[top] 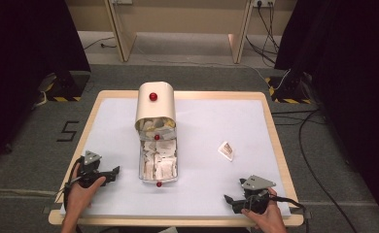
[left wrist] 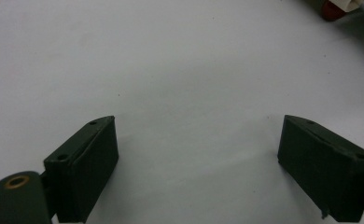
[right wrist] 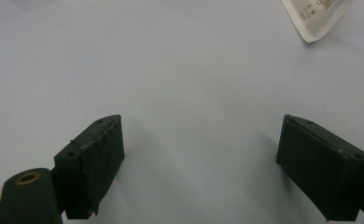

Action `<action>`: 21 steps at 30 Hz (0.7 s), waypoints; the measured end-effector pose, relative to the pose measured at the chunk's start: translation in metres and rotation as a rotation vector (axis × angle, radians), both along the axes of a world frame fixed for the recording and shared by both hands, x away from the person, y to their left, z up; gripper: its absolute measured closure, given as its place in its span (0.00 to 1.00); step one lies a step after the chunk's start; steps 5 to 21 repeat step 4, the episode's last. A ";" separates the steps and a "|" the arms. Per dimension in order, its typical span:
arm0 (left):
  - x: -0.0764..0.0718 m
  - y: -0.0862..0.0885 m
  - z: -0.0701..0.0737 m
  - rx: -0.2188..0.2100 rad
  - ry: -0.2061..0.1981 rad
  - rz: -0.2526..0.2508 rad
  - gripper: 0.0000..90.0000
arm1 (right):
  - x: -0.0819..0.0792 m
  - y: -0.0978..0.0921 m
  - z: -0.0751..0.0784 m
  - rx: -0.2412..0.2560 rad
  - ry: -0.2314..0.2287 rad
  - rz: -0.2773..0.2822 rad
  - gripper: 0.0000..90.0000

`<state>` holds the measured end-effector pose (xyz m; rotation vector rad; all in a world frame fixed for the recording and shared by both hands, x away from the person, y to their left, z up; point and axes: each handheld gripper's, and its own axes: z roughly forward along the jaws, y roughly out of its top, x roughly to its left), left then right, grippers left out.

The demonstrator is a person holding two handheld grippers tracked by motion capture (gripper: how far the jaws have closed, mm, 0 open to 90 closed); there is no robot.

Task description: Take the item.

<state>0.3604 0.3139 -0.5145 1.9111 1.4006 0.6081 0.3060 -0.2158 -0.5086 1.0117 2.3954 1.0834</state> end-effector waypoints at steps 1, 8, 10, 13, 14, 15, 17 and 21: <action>0.000 0.000 0.000 0.000 0.000 0.000 0.13 | 0.000 0.000 0.000 0.000 0.000 0.000 0.17; 0.000 0.000 0.000 0.000 -0.001 0.000 0.13 | 0.000 0.000 0.000 0.000 0.000 0.000 0.17; 0.000 0.000 0.000 0.000 -0.001 0.000 0.13 | 0.000 0.000 0.000 0.000 0.000 0.000 0.17; 0.000 0.000 0.000 0.000 -0.001 0.000 0.13 | 0.000 0.000 0.000 0.000 0.000 0.000 0.17; 0.000 0.000 0.000 0.000 -0.001 0.000 0.13 | 0.000 0.000 0.000 0.000 0.000 0.000 0.17; 0.000 0.000 0.000 0.000 -0.001 0.000 0.13 | 0.000 0.000 0.000 0.000 0.000 0.000 0.17; 0.000 0.000 0.000 0.000 -0.001 0.000 0.13 | 0.000 0.000 0.000 0.000 0.000 0.000 0.17; 0.000 0.000 0.000 0.000 -0.001 0.000 0.13 | 0.000 0.000 0.000 0.000 0.000 0.000 0.17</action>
